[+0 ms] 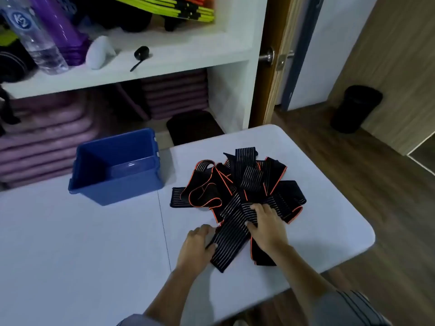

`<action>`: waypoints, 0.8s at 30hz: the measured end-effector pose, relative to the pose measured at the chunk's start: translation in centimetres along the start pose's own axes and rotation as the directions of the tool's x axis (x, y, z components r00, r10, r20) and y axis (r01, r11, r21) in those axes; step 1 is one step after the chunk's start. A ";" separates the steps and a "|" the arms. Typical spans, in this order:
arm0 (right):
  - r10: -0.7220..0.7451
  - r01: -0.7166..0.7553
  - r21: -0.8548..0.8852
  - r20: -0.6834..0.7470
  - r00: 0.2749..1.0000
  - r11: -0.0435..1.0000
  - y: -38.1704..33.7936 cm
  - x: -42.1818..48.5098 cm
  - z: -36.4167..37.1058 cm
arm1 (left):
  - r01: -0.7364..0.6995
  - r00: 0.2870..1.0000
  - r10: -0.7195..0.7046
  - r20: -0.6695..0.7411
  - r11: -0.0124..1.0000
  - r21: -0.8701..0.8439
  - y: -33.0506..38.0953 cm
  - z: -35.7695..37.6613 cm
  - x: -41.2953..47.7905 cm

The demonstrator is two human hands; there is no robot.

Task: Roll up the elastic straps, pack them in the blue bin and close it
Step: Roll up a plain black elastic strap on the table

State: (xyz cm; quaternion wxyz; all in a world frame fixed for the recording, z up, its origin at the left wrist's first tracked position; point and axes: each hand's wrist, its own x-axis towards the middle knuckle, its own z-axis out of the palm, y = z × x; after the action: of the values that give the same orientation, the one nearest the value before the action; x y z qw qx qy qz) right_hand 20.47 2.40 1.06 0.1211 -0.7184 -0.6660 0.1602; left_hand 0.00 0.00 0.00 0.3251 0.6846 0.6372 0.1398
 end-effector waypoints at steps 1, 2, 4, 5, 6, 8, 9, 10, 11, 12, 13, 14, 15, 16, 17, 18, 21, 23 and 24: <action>-0.009 0.010 0.019 -0.017 1.000 1.000 0.1 0.1 0.0 | 0.025 1.000 -0.025 0.008 1.000 0.002 -0.2 0.2 0.1; -0.010 0.013 0.048 -0.052 0.999 0.999 0.2 0.2 0.0 | 0.050 0.999 -0.050 0.007 0.999 0.006 -0.3 0.4 0.2; -0.012 0.017 0.077 -0.069 0.998 0.997 0.4 0.3 0.2 | 0.085 0.995 -0.087 0.044 0.995 0.059 -0.5 0.8 0.1; -0.010 0.015 0.090 -0.064 0.998 0.996 0.5 0.4 0.3 | 0.098 0.993 -0.104 0.057 0.991 0.095 -0.6 1.1 0.3; -0.017 0.023 0.098 -0.064 0.998 0.995 0.5 0.4 0.5 | 0.112 0.991 -0.120 0.065 0.987 0.119 -0.7 1.3 0.3; -0.042 0.049 0.100 -0.078 0.996 0.994 0.6 0.6 0.6 | 0.124 0.990 -0.132 0.046 0.980 0.153 -0.6 1.5 0.3; -0.047 0.055 0.101 -0.082 0.996 0.993 0.6 0.6 0.7 | 0.130 0.990 -0.138 0.035 0.976 0.175 -0.6 1.6 0.4; -0.051 0.061 0.106 -0.089 0.995 0.993 0.6 0.6 0.9 | 0.130 0.990 -0.137 0.026 0.972 0.194 -0.5 1.6 0.4; -0.051 0.062 0.113 -0.095 0.994 0.992 0.6 0.6 0.9 | 0.140 0.989 -0.148 0.024 0.971 0.191 -0.5 1.7 0.4; -0.052 0.064 0.122 -0.100 0.994 0.990 0.5 0.5 1.0 | 0.147 0.988 -0.152 0.016 0.974 0.169 -0.3 1.7 0.4; -0.052 0.065 0.129 -0.105 0.993 0.989 0.5 0.4 0.9 | 0.160 0.987 -0.162 0.005 0.979 0.127 -0.2 1.8 0.3; -0.054 0.070 0.139 -0.116 0.992 0.988 0.6 0.3 0.9 | 0.163 0.987 -0.163 -0.010 0.984 0.067 -0.1 1.7 0.3; -0.053 0.072 0.149 -0.127 0.991 0.986 0.6 0.2 0.8 | 0.170 0.985 -0.170 -0.023 0.985 -0.015 0.1 1.7 0.2; -0.048 0.070 0.162 -0.136 0.990 0.984 0.8 0.1 0.7 | 0.176 0.983 -0.181 -0.039 0.978 -0.108 0.3 1.6 0.1; -0.038 0.062 0.171 -0.139 0.990 0.983 0.9 0.0 0.5 | 0.182 0.980 -0.195 -0.050 0.964 -0.195 0.6 1.3 -0.1; -0.028 0.054 0.178 -0.142 0.989 0.983 1.0 0.0 0.4 | 0.169 0.979 -0.192 -0.067 0.952 -0.255 0.9 1.0 -0.3; -0.002 0.032 0.204 -0.150 0.989 0.978 1.2 0.0 -0.2 | 0.078 0.988 -0.118 -0.098 0.936 -0.342 1.8 0.0 -0.7; 0.017 0.020 0.225 -0.157 0.987 0.974 1.3 0.2 -0.6 | 0.011 0.991 -0.060 -0.121 0.928 -0.371 2.4 -0.5 -0.8; 0.027 0.012 0.238 -0.162 0.986 0.971 1.4 0.3 -0.8 | -0.002 0.991 -0.051 -0.127 0.922 -0.386 2.7 -0.7 -0.8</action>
State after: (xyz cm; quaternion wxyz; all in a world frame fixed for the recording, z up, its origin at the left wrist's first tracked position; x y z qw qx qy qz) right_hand 22.03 2.57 1.21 0.2603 -0.7120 -0.6270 0.1794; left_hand 1.62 -0.52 2.36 0.4115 0.5883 0.6262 0.3041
